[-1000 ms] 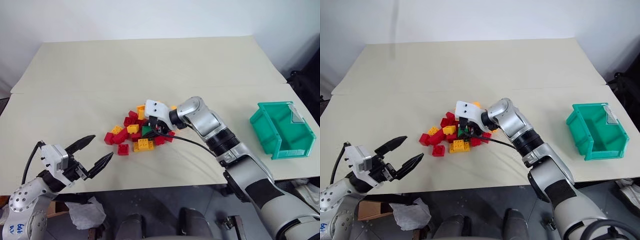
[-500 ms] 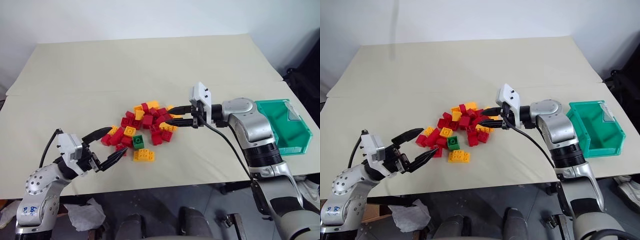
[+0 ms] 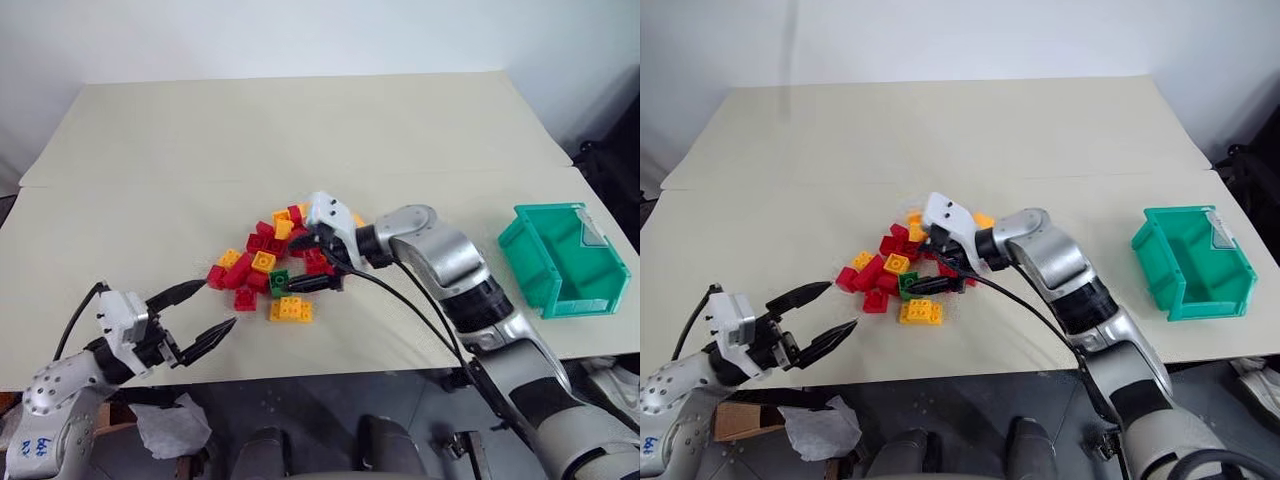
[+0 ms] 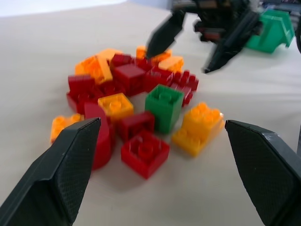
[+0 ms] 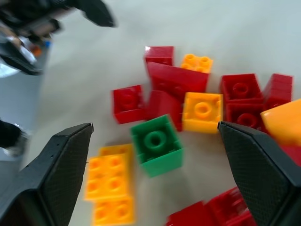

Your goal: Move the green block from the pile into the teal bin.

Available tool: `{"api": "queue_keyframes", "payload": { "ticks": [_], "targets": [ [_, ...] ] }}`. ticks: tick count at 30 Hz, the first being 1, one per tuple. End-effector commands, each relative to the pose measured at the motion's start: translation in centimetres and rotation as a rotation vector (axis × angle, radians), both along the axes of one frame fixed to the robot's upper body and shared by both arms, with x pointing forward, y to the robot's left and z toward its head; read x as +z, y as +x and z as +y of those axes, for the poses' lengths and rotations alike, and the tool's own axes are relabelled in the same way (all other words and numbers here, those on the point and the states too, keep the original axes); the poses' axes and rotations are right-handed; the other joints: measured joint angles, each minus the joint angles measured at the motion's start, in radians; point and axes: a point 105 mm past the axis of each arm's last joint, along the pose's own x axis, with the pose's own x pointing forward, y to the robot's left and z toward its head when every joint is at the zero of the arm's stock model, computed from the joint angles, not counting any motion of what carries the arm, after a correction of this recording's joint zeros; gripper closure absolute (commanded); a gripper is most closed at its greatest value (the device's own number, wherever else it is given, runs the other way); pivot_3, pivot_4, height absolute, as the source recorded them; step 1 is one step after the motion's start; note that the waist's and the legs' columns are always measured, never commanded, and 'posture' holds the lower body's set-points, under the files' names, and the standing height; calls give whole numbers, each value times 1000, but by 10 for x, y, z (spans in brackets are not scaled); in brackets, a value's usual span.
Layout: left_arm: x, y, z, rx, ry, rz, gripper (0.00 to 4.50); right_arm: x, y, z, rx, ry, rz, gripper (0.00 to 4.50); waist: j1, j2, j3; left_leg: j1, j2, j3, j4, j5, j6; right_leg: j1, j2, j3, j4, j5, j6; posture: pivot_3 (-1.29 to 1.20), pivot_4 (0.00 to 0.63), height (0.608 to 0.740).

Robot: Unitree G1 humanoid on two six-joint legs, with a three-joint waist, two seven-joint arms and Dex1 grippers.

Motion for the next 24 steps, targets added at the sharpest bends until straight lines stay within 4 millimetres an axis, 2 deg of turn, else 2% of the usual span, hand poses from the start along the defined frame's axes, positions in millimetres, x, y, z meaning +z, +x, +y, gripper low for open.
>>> {"api": "queue_keyframes", "payload": {
  "ticks": [1,7,13,16,22,24],
  "targets": [
    [6,-6,4,21,24,-36,0,3,2,7,44,-15,-36,9,0,0,0,0,0,0,0,0,0,0,0,0,0,0,0,0,150,740],
    [6,-10,0,44,11,-48,0,-11,6,15,89,-90,-27,9,-2,0,0,0,1,0,0,0,0,0,1,0,0,0,0,0,150,740],
    [8,-11,-1,54,7,-56,0,-16,8,19,105,-109,-23,9,-2,0,0,0,1,0,0,0,-1,0,1,0,0,0,0,0,150,740],
    [8,-12,-1,54,8,-57,0,-16,8,22,118,-107,-18,602,-2,0,0,0,1,0,0,0,-1,0,1,0,0,0,-1,0,150,740],
    [10,-11,-2,42,10,-63,0,-16,6,24,132,-92,-18,2622,-2,0,0,0,1,0,0,-1,-1,0,1,0,0,0,-1,0,150,740],
    [11,-11,-6,25,10,-67,0,-13,6,23,130,-75,-23,2995,-2,0,0,0,1,0,0,-1,-1,0,1,0,0,0,-1,0,150,740]
  ]
}}
